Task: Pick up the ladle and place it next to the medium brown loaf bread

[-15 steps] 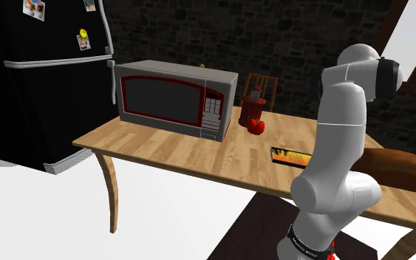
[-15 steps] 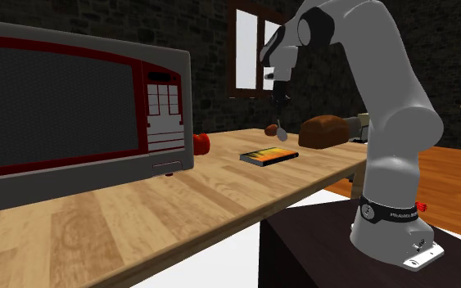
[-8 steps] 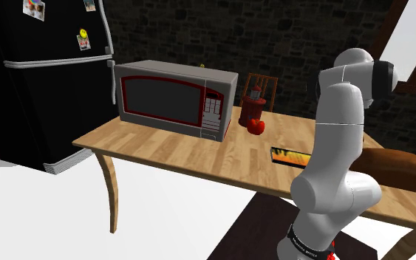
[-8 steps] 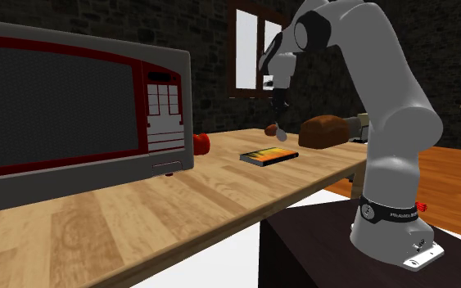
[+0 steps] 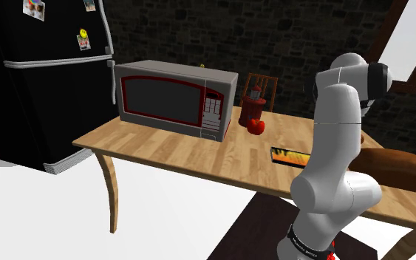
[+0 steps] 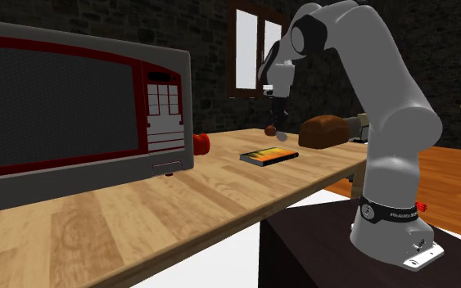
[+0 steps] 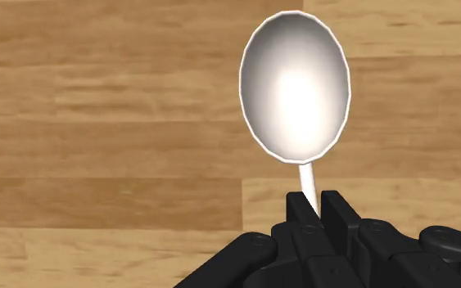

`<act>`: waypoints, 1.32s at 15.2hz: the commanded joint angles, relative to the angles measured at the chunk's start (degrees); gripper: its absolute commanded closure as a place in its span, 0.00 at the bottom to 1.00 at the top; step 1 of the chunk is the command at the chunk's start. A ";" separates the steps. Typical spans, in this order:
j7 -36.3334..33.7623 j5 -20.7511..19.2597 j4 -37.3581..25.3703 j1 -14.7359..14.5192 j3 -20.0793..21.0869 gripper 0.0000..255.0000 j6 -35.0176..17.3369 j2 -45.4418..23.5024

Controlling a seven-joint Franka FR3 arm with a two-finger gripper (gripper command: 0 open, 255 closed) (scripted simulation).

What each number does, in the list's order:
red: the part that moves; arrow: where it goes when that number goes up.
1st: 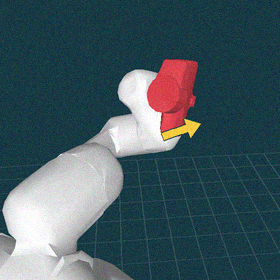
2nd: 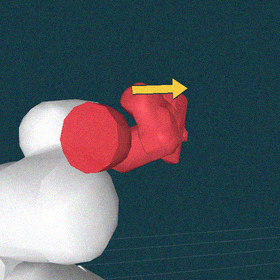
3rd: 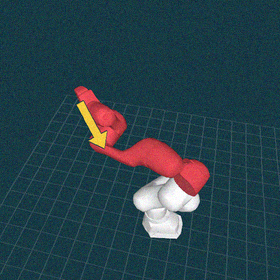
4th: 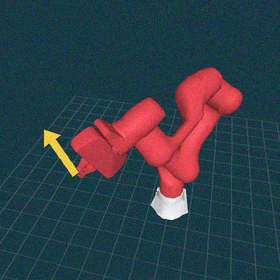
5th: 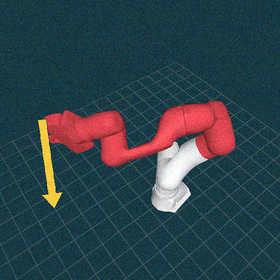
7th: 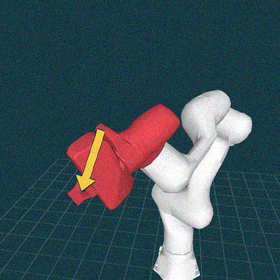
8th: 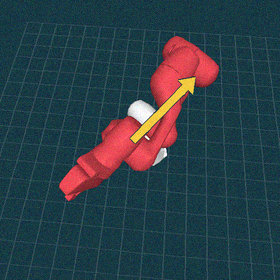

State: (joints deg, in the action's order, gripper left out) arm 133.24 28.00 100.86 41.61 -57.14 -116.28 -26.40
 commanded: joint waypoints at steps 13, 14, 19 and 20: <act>3.11 4.62 3.70 2.39 3.44 1.00 -6.45 -4.36; 3.11 4.62 3.70 2.38 3.43 1.00 -6.45 -4.37; 3.15 4.58 3.70 2.38 3.37 0.00 -6.40 -4.32; 3.13 4.55 3.75 2.34 3.34 0.00 -6.41 -4.27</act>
State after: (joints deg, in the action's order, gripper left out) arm 136.37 32.55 104.54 43.95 -53.80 -122.68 -30.65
